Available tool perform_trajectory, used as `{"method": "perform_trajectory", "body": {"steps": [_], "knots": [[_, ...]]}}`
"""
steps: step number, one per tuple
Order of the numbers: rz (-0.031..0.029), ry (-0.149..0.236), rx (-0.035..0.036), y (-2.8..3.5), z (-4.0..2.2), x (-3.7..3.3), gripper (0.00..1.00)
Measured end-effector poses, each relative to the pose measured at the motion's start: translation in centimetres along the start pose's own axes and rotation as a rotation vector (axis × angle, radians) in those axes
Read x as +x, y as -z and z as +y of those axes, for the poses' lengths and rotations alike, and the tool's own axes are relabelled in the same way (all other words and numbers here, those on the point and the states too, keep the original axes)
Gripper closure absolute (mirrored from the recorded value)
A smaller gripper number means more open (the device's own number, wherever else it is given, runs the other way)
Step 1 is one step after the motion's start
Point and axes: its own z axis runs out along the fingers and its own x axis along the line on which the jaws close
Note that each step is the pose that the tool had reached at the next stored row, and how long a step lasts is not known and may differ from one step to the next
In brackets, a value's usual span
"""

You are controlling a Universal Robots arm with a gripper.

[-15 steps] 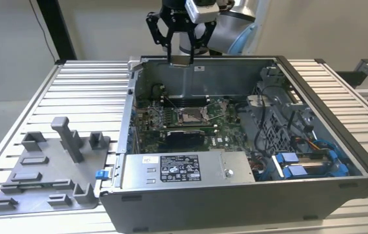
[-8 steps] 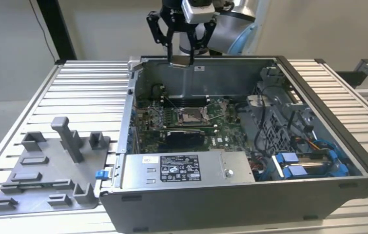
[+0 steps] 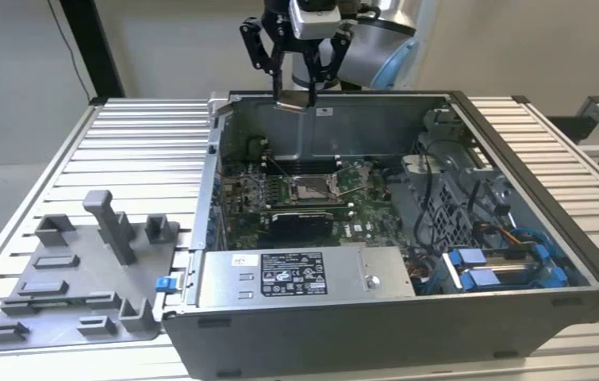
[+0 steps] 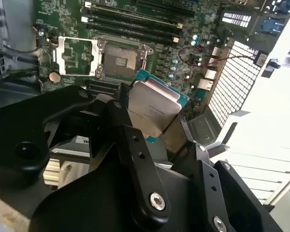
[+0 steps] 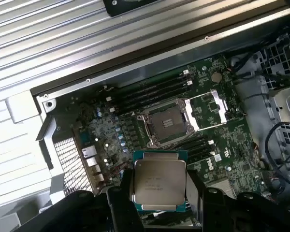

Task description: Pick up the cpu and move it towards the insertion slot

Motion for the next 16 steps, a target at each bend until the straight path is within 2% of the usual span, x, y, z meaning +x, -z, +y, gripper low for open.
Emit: {"method": "perform_trajectory", "body": {"steps": [16], "knots": [[-0.0091,-0.224,0.0032,-0.06,0.00,0.00,1.00]]}}
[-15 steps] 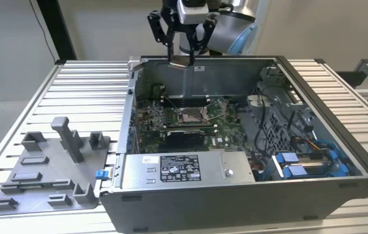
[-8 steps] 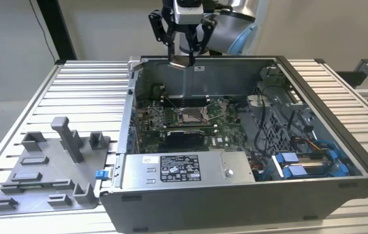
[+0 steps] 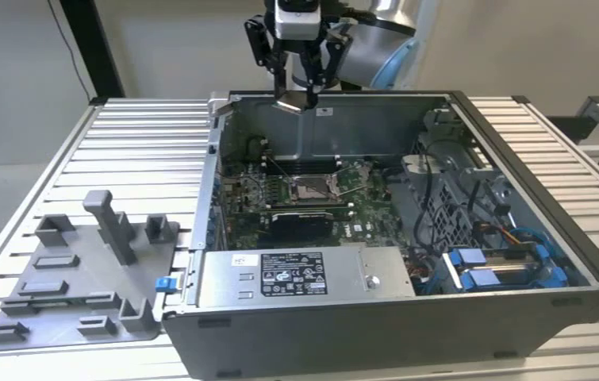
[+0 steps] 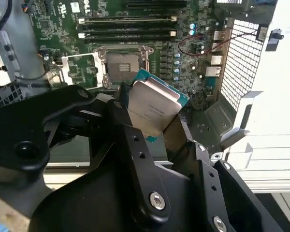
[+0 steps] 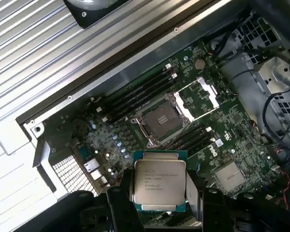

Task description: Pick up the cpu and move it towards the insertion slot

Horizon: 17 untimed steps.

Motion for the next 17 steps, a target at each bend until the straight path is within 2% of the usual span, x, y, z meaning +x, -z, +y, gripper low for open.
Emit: {"method": "perform_trajectory", "body": {"steps": [10,17], "knots": [[-0.0057,-0.141,0.0020,-0.04,0.00,0.00,1.00],[-0.0103,-0.255,0.0036,-0.06,0.00,0.00,1.00]]}}
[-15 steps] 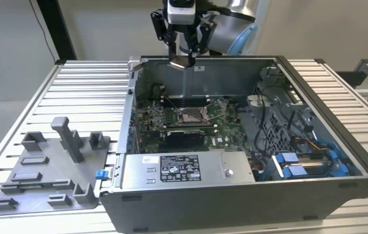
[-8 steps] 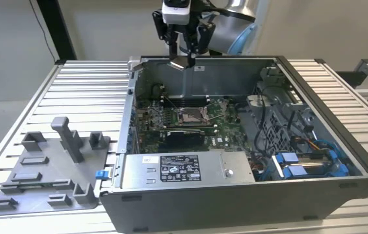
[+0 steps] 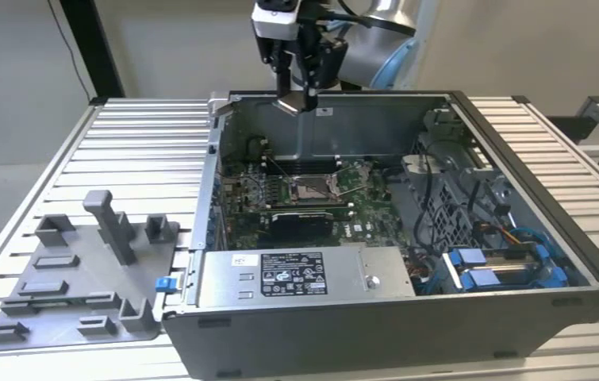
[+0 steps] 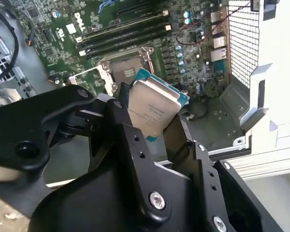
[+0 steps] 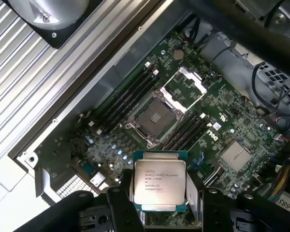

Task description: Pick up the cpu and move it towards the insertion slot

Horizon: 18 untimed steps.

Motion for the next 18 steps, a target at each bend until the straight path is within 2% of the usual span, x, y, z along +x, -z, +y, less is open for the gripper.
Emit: {"method": "perform_trajectory", "body": {"steps": [18], "knots": [[-0.0126,-0.312,0.0043,-0.03,0.00,0.00,1.00]]}}
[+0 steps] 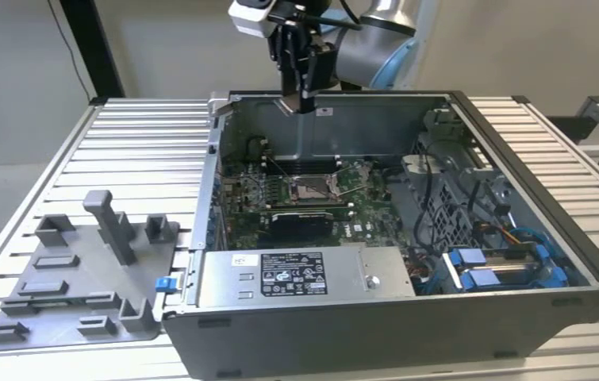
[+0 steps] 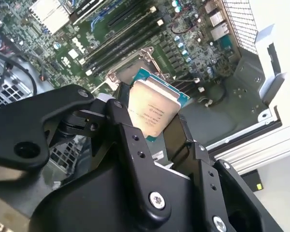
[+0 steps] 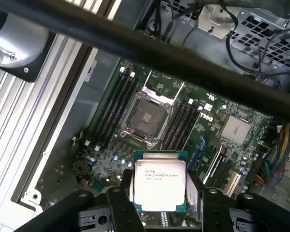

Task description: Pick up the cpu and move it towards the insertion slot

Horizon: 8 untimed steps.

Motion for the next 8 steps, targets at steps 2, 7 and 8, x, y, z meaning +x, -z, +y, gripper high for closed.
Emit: {"method": "perform_trajectory", "body": {"steps": [2,7,8], "knots": [[-0.0014,-0.036,0.0005,0.00,0.00,0.00,1.00],[-0.0050,-0.124,0.0017,-0.01,0.00,0.00,1.00],[-0.0057,-0.142,0.0019,-0.02,0.00,0.00,1.00]]}}
